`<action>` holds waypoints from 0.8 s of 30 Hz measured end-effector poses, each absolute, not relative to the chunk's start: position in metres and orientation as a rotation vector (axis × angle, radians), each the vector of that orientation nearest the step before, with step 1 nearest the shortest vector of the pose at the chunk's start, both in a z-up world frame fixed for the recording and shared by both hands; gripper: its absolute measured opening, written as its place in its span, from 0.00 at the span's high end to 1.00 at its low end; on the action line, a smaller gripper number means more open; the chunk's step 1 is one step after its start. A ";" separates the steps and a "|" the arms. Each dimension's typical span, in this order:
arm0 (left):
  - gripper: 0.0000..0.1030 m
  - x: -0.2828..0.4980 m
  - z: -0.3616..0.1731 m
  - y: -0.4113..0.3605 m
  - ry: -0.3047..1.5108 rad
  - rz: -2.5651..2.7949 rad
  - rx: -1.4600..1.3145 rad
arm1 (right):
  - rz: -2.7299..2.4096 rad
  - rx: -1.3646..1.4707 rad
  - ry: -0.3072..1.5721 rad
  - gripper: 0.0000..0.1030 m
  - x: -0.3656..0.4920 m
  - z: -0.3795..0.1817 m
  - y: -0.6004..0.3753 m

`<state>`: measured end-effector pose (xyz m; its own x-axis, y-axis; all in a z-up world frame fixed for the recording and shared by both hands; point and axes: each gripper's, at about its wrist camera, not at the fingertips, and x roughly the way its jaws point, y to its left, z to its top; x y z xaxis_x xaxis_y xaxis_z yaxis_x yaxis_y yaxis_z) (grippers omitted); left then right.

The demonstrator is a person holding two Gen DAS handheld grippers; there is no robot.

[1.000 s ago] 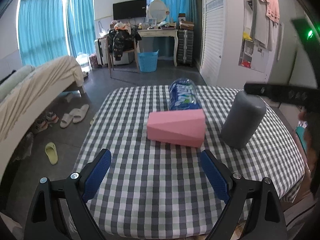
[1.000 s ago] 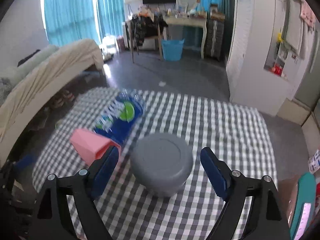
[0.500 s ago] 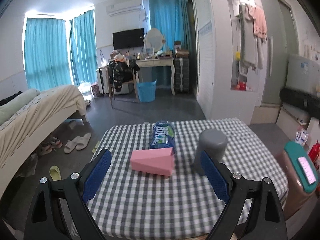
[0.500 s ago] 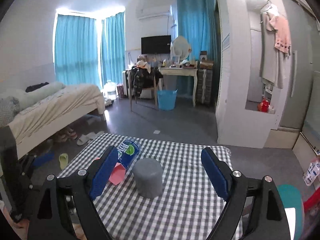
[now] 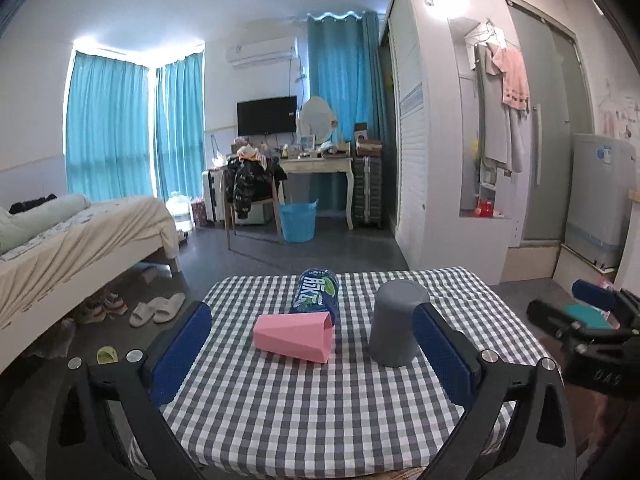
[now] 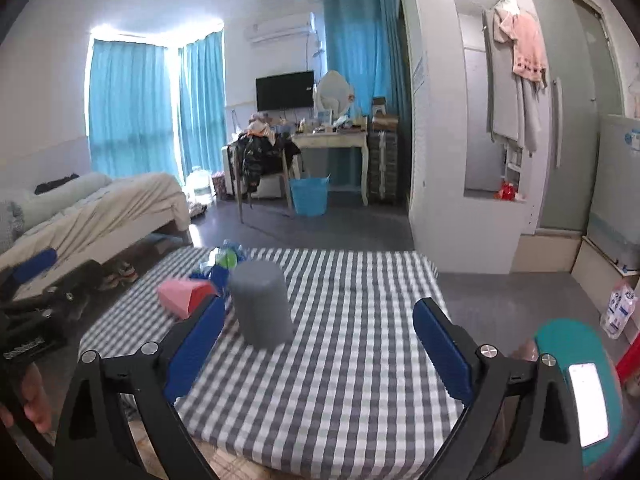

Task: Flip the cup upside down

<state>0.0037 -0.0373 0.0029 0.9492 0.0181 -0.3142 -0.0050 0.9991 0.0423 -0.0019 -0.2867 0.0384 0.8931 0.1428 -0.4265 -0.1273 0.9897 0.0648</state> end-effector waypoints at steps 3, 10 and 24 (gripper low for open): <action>0.00 0.004 -0.001 -0.040 0.326 0.003 0.044 | 0.137 0.024 0.471 0.07 -0.001 0.027 -0.287; 0.00 0.004 -0.005 -0.042 0.347 0.011 0.042 | 0.127 0.010 0.475 0.00 0.002 0.022 -0.289; 0.00 0.009 -0.011 -0.031 0.376 0.022 0.016 | 0.113 -0.018 0.493 0.00 0.009 0.017 -0.271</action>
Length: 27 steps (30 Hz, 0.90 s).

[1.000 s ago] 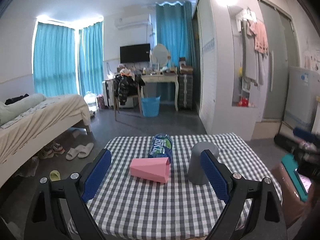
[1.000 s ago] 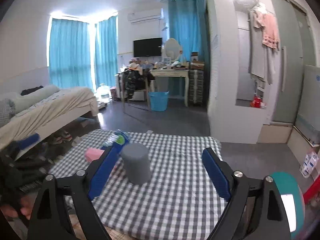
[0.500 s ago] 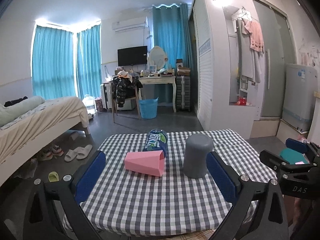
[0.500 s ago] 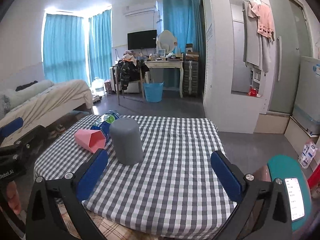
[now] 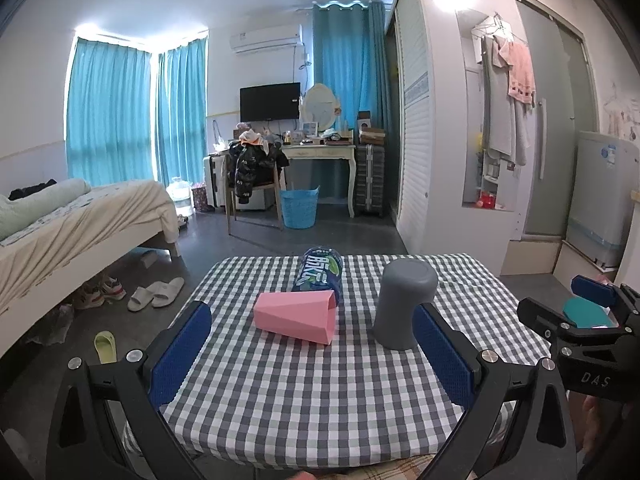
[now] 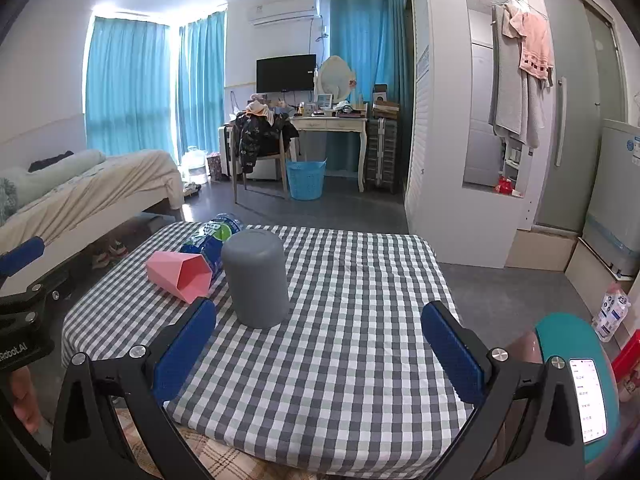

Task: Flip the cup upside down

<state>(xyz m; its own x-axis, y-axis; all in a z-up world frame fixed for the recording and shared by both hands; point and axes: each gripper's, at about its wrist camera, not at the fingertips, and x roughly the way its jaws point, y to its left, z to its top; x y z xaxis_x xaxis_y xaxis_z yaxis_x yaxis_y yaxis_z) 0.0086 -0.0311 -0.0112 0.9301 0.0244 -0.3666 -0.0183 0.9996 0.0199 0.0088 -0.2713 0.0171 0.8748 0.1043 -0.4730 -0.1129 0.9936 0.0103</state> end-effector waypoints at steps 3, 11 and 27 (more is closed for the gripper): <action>0.00 0.010 -0.011 -0.028 0.373 0.029 0.019 | 0.109 -0.016 0.492 0.00 0.010 0.016 -0.269; 0.00 0.013 -0.014 -0.025 0.382 0.034 0.003 | 0.093 -0.057 0.488 0.00 0.009 0.014 -0.261; 0.00 0.014 -0.012 -0.028 0.382 0.038 0.019 | 0.097 -0.068 0.492 0.00 0.009 0.015 -0.256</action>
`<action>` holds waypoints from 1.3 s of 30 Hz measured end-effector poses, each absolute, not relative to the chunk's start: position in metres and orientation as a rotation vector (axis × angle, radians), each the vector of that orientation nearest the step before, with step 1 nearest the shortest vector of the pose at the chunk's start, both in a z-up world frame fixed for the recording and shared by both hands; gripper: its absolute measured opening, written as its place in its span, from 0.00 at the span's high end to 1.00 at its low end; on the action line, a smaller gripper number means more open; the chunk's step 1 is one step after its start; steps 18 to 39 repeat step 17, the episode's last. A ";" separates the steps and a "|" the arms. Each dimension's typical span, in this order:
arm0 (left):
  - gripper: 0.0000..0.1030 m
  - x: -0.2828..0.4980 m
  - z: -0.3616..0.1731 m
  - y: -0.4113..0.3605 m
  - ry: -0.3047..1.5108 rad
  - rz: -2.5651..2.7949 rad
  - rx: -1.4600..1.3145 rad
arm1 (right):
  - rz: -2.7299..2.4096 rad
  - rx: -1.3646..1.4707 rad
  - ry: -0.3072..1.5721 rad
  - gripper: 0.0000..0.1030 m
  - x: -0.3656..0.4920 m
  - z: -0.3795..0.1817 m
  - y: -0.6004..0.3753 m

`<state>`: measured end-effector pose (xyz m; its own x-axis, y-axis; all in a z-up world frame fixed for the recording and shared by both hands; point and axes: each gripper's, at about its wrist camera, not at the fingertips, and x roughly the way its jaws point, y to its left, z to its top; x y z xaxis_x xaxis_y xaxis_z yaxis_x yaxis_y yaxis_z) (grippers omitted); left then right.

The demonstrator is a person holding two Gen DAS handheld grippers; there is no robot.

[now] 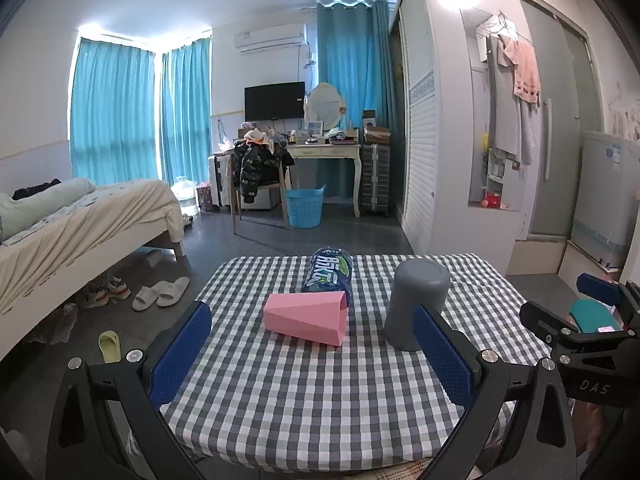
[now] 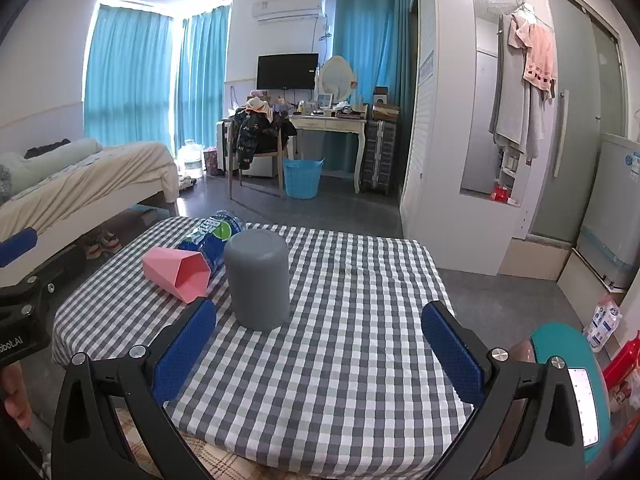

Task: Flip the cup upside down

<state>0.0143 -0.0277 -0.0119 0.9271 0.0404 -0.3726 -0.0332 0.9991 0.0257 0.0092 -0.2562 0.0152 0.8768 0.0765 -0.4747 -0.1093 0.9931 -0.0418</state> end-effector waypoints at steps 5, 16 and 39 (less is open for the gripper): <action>0.00 0.015 -0.012 -0.030 0.386 0.036 0.025 | 0.097 -0.067 0.498 0.00 0.011 0.015 -0.256; 0.00 0.015 -0.013 -0.031 0.387 0.042 0.029 | 0.101 -0.068 0.510 0.00 0.015 0.011 -0.256; 0.00 0.015 -0.013 -0.031 0.388 0.039 0.029 | 0.101 -0.067 0.511 0.00 0.014 0.010 -0.256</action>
